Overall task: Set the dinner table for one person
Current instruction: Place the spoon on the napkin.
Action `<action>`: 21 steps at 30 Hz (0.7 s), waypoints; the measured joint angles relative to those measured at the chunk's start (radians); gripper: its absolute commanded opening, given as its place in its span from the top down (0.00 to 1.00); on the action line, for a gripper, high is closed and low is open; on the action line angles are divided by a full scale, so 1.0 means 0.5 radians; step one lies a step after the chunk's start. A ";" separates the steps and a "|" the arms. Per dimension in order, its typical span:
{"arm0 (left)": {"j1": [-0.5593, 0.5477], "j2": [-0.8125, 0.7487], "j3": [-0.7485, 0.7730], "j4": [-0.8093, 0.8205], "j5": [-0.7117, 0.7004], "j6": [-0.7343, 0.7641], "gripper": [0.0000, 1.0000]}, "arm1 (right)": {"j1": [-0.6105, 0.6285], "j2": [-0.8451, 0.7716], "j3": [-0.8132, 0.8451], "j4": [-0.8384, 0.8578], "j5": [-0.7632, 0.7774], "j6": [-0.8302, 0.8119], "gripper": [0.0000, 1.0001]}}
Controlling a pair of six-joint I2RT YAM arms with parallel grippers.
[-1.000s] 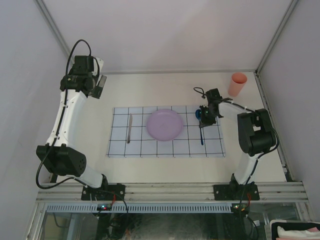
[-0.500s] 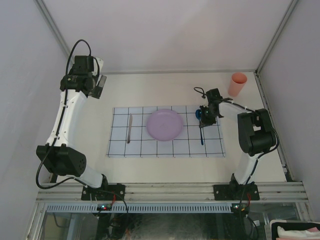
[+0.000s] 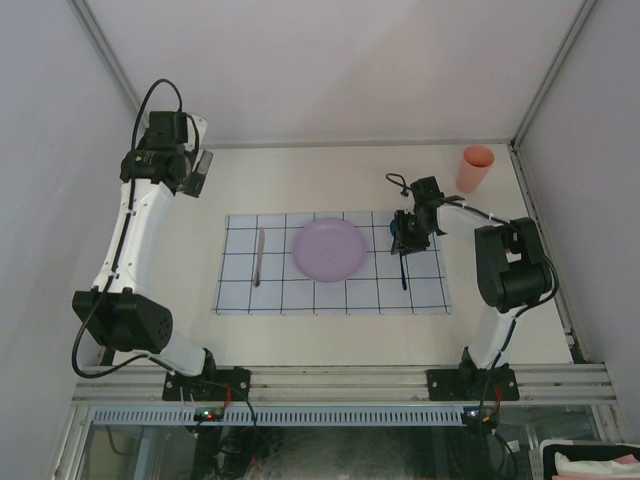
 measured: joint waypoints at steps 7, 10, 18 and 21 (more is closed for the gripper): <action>0.000 0.000 0.000 -0.001 0.000 0.002 0.05 | 0.001 -0.013 0.000 0.011 -0.011 -0.005 0.50; 0.000 -0.005 0.000 0.000 -0.002 0.003 0.05 | -0.017 -0.033 0.007 0.005 0.053 -0.040 0.47; 0.000 -0.037 -0.032 0.005 -0.004 0.003 0.05 | -0.163 -0.132 0.372 0.048 0.257 -0.286 0.31; 0.000 -0.037 -0.032 0.006 -0.004 0.003 0.05 | -0.222 -0.162 0.483 0.114 0.330 -0.398 0.25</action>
